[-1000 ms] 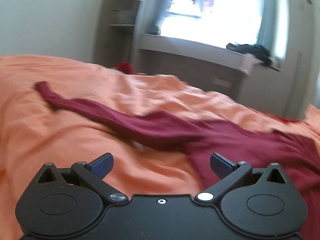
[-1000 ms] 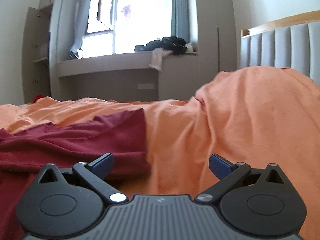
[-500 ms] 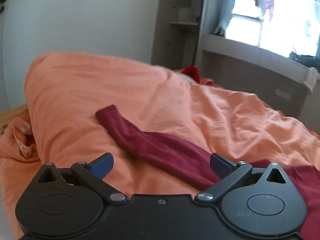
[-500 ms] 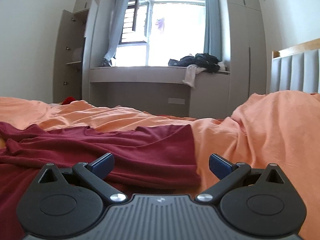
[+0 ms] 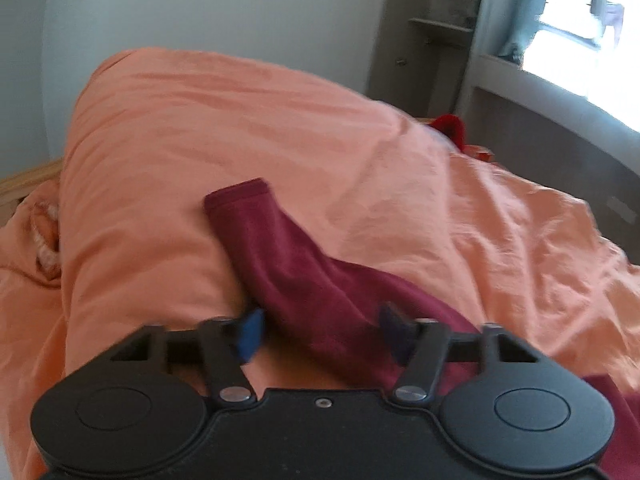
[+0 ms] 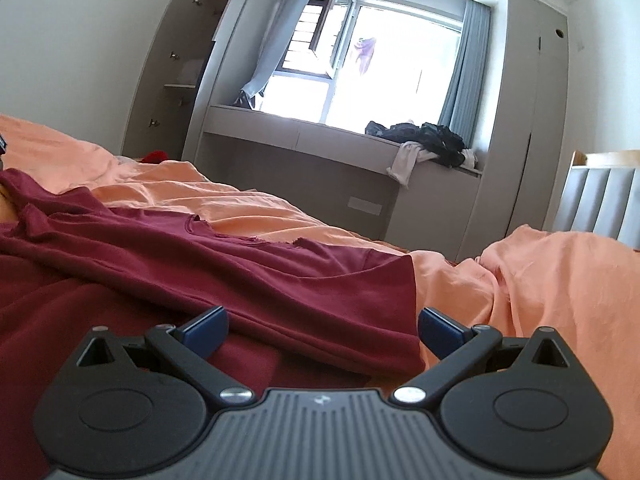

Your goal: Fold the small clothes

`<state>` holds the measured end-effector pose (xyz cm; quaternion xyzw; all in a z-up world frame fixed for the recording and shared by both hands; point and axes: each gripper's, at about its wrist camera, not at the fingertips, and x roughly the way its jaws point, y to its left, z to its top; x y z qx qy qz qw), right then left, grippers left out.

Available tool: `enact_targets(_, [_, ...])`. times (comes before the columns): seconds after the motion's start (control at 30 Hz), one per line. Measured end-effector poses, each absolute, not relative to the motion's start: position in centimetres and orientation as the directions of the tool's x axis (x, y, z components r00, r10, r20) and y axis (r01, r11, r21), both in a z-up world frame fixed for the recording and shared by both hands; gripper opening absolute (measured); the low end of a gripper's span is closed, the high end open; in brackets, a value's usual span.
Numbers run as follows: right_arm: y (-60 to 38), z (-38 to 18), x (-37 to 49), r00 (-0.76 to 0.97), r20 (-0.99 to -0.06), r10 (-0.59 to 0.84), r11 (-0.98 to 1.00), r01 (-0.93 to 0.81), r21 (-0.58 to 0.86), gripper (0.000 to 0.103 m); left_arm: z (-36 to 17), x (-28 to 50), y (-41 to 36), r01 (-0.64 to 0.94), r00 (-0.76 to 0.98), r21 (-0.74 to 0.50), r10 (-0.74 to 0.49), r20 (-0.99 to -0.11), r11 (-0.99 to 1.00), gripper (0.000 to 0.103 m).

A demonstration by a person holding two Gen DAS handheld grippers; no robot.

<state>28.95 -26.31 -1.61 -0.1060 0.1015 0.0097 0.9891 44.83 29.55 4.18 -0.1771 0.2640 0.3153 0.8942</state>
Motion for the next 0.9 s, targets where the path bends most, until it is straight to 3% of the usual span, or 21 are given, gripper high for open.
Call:
enact_targets(0.03, [-26.3,-1.7,29.0,0.979,-0.203,-0.003,0.976,-0.041,-0.212,0.103,4.1,45.0,29.8,-0.669,0.656,-0.158,0.477,-0.585,0.726,0.039])
enact_targets(0.1, [-26.3,-1.8,29.0,0.979,-0.205,-0.006,0.976,-0.039,-0.215,0.103,4.2,44.9,30.5,-0.691,0.652,-0.186,0.490,-0.578,0.699,0.017])
enact_targets(0.17, [-26.5,-1.8,29.1,0.978,-0.207,-0.006,0.977,-0.038,-0.209,0.103,4.3,45.0,30.9,-0.674,0.673,-0.208,0.473,-0.569,0.709,0.007])
enact_targets(0.23, [-26.6,-1.8,29.2,0.979,-0.206,-0.010,0.979,-0.032,-0.200,0.103,4.8,45.4,30.0,-0.635,0.701,-0.146,0.485,-0.523,0.759,0.006])
enact_targets(0.33, [-26.6,-1.6,29.3,0.981,-0.196,-0.016,0.983,-0.021,-0.182,0.103,6.6,45.4,27.0,-0.546,0.776,-0.016,0.499,-0.384,0.837,0.006])
enact_targets(0.53, [-26.9,-1.1,28.5,0.987,-0.160,-0.012,0.987,-0.014,-0.161,0.103,11.4,43.0,20.4,-0.333,0.925,0.070,0.340,-0.172,0.940,0.006])
enact_targets(0.73, [-28.3,-0.2,27.5,0.992,-0.129,-0.013,0.996,0.002,-0.085,0.103,14.2,39.1,11.8,-0.118,0.989,0.180,0.131,-0.064,0.977,0.006])
enact_targets(0.9, [-29.6,0.3,26.9,0.994,-0.107,-0.031,0.999,0.028,-0.031,0.103,14.0,36.4,4.0,0.054,0.998,0.233,-0.048,-0.033,0.971,0.006])
